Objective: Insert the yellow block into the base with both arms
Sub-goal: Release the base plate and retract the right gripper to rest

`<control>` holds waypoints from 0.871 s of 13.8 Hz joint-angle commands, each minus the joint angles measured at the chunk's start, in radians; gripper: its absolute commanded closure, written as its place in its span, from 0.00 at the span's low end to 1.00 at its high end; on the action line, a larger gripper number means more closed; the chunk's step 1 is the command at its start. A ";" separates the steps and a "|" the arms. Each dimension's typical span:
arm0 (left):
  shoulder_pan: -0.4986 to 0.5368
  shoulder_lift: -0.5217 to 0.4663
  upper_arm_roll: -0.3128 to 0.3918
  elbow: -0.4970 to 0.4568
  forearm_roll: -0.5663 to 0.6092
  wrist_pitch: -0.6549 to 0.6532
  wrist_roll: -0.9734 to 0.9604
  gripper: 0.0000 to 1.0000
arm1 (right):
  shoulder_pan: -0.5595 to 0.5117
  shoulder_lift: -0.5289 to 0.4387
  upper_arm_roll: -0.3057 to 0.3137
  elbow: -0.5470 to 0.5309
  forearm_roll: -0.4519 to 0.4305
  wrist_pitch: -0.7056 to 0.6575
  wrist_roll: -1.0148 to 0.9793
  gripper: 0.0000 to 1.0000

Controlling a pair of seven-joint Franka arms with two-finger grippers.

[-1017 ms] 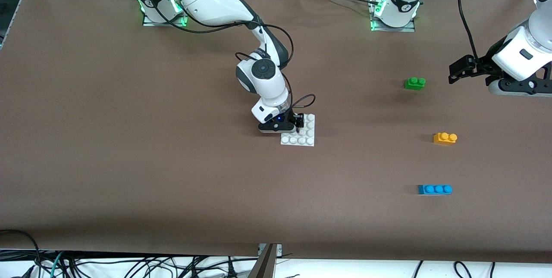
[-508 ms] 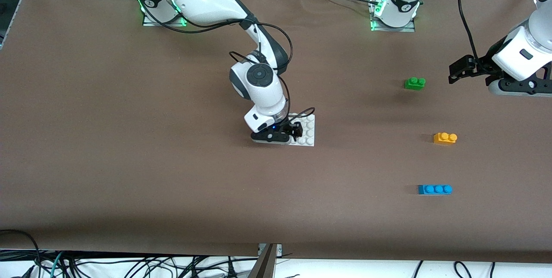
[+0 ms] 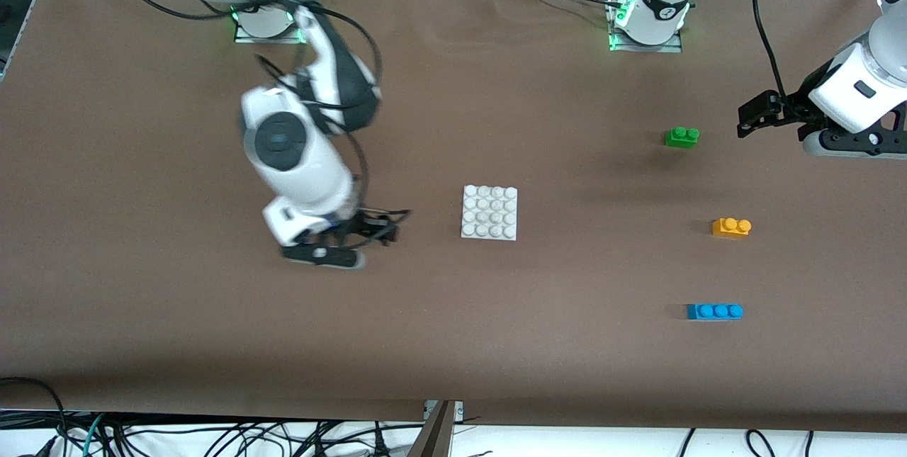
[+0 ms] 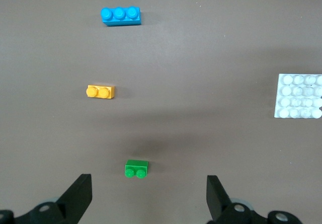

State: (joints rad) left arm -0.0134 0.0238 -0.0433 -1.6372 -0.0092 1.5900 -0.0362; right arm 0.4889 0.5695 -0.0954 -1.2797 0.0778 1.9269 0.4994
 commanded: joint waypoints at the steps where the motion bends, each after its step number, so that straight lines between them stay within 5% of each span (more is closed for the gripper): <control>1: 0.000 0.013 -0.001 0.031 0.002 -0.024 -0.007 0.00 | -0.110 -0.265 0.026 -0.241 0.002 -0.074 -0.167 0.00; 3: 0.000 0.013 0.000 0.031 0.002 -0.024 -0.008 0.00 | -0.214 -0.408 0.040 -0.347 0.004 -0.124 -0.301 0.00; 6: 0.000 0.013 -0.001 0.031 0.002 -0.024 -0.011 0.00 | -0.332 -0.523 0.066 -0.371 -0.018 -0.245 -0.407 0.00; 8: 0.000 0.013 0.000 0.031 0.002 -0.024 -0.005 0.00 | -0.334 -0.530 0.057 -0.342 -0.090 -0.295 -0.438 0.00; 12: 0.009 0.030 0.002 0.028 0.002 -0.024 0.001 0.00 | -0.336 -0.527 0.040 -0.333 -0.099 -0.310 -0.460 0.00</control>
State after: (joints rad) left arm -0.0110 0.0256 -0.0417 -1.6373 -0.0092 1.5884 -0.0362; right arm 0.1634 0.0489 -0.0594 -1.6076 -0.0091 1.6238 0.0616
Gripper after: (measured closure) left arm 0.000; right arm 0.000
